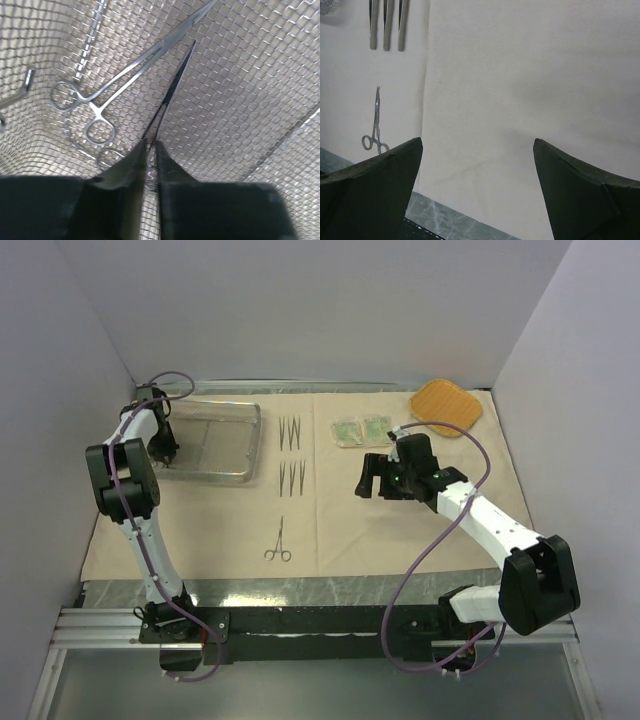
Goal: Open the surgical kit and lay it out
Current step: Pick up the medical item from the container.
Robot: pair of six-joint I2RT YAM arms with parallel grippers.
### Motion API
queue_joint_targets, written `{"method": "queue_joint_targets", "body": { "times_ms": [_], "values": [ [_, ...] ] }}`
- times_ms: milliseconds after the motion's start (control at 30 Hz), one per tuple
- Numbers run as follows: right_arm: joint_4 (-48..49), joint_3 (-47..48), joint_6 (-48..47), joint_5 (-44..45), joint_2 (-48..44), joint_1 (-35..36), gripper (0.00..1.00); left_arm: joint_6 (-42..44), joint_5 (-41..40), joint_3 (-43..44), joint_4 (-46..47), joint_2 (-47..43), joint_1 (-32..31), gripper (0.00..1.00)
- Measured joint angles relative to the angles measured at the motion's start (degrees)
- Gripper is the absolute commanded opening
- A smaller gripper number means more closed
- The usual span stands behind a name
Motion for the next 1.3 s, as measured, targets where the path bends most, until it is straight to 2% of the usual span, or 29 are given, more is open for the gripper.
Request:
{"method": "queue_joint_targets", "body": {
  "times_ms": [233,333,467,667,1000,1033,1133,1300],
  "values": [
    [0.1,0.3,0.0,0.0,0.3,0.0,1.00,0.1,2.1,0.3,0.1,0.0,0.2,0.05],
    [0.1,0.3,0.0,0.0,0.3,0.0,1.00,0.0,2.3,0.4,0.1,0.0,-0.5,0.07],
    [0.1,0.3,0.0,0.0,0.3,0.0,1.00,-0.3,2.3,0.9,0.0,0.0,-2.1,0.16],
    [0.4,0.3,0.1,0.0,0.3,0.0,1.00,-0.5,2.1,1.1,-0.2,0.2,-3.2,0.22],
    [0.7,0.3,0.4,-0.1,0.3,0.0,1.00,-0.5,-0.7,1.5,-1.0,1.0,-4.4,0.23],
    [0.9,0.3,0.5,-0.1,0.3,0.0,1.00,-0.5,-0.9,1.5,-1.0,1.0,-4.5,0.22],
    [1.2,0.3,0.7,-0.1,0.3,0.0,1.00,-0.7,-1.3,1.5,-1.0,1.2,-4.7,0.01],
    [1.4,0.2,1.4,-0.2,0.0,0.0,1.00,-1.3,-2.1,1.5,-0.9,1.4,-5.2,0.01]
  ]
}}
